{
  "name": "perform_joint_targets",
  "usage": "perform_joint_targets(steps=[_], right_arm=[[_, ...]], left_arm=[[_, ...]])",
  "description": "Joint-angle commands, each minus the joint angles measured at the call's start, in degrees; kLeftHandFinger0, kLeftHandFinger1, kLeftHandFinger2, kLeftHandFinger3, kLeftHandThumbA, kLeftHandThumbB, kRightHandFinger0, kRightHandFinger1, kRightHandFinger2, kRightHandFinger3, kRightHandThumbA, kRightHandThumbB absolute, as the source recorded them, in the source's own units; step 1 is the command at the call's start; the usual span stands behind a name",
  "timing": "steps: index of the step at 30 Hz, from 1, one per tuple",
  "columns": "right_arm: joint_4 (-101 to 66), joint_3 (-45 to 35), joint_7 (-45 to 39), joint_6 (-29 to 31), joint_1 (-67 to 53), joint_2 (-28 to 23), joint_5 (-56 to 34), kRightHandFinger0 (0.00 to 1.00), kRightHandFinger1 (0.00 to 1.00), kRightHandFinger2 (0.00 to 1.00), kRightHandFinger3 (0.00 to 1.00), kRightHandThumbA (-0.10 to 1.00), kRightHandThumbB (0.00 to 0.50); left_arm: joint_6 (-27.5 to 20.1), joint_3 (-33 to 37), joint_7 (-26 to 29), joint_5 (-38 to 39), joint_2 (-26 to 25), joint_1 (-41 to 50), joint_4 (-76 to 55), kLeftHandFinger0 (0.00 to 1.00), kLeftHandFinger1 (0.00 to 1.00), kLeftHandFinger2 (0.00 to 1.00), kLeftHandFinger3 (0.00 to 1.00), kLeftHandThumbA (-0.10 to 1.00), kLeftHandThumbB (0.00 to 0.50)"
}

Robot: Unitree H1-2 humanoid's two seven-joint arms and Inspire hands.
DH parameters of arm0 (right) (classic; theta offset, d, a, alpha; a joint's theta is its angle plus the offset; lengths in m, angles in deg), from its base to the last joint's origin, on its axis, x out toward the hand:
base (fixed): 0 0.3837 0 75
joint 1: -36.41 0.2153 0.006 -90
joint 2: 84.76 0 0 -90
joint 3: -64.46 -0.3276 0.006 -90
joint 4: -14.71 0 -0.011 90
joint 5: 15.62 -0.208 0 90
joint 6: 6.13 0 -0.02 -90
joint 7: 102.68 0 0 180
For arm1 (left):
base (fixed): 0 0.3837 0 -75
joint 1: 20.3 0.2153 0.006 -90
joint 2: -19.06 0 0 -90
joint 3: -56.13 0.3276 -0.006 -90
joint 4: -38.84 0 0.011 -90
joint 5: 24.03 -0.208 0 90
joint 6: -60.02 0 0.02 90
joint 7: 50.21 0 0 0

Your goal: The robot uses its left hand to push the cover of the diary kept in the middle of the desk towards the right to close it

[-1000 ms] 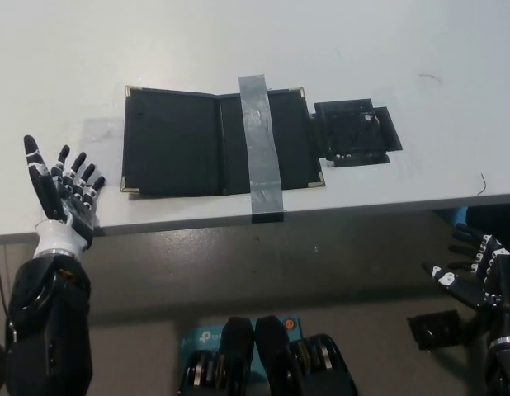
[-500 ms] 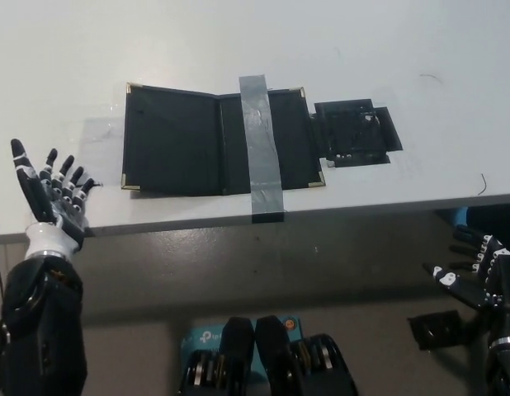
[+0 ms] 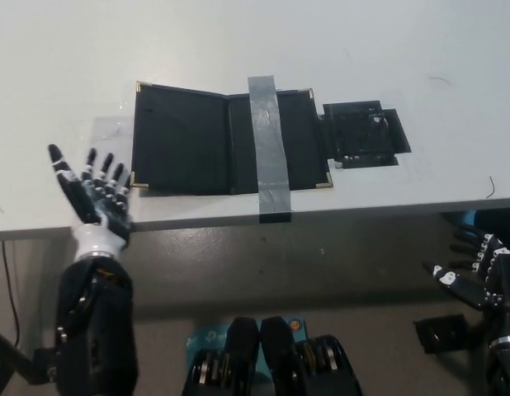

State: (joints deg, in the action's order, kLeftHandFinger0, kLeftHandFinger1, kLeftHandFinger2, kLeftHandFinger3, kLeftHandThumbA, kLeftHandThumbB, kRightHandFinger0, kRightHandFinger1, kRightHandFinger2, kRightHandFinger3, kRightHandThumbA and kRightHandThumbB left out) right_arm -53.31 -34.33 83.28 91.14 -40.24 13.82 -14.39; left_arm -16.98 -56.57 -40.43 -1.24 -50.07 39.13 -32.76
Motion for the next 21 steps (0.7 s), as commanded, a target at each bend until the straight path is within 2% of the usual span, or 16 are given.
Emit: perform_joint_targets(steps=[1,5,6,14,18,21], right_arm=[[-2.42,0.34,-0.12,0.58,2.04,-0.97,0.13,0.48,0.66,0.71,0.76,1.0,0.37],[-2.26,0.3,-0.3,1.1,2.07,-0.95,-0.37,0.46,0.64,0.71,0.75,1.0,0.364],[-2.29,0.3,-0.26,1.04,2.04,-0.95,-0.36,0.46,0.64,0.71,0.75,1.0,0.377],[-2.21,0.43,-0.17,1.28,2.01,-0.97,-0.14,0.48,0.66,0.72,0.76,1.0,0.382],[-2.14,0.69,-0.24,0.94,2.06,-1.14,0.11,0.47,0.66,0.72,0.76,1.0,0.397],[-2.35,0.81,-0.28,0.91,1.94,-1.2,0.2,0.47,0.66,0.73,0.76,1.0,0.38]], left_arm=[[0.7,1.69,0.63,1.39,4.0,-1.7,2.38,1.0,1.0,1.0,1.0,1.0,0.21],[0.61,1.5,0.56,1.89,4.58,-1.93,2.8,1.0,1.0,1.0,1.0,1.0,0.229],[0.89,0.93,0.89,2.7,5.15,-1.95,2.72,1.0,1.0,1.0,1.0,1.0,0.229],[1.32,0.75,0.66,4.76,7.57,-2.01,2.58,1.0,1.0,1.0,1.0,1.0,0.215],[1.37,4.07,-0.62,2.56,7.83,-2.13,1.99,1.0,1.0,1.0,1.0,1.0,0.21],[1.4,9.92,-0.73,-3.64,6.6,-2.49,2.09,1.0,1.0,1.0,1.0,1.0,0.218]])
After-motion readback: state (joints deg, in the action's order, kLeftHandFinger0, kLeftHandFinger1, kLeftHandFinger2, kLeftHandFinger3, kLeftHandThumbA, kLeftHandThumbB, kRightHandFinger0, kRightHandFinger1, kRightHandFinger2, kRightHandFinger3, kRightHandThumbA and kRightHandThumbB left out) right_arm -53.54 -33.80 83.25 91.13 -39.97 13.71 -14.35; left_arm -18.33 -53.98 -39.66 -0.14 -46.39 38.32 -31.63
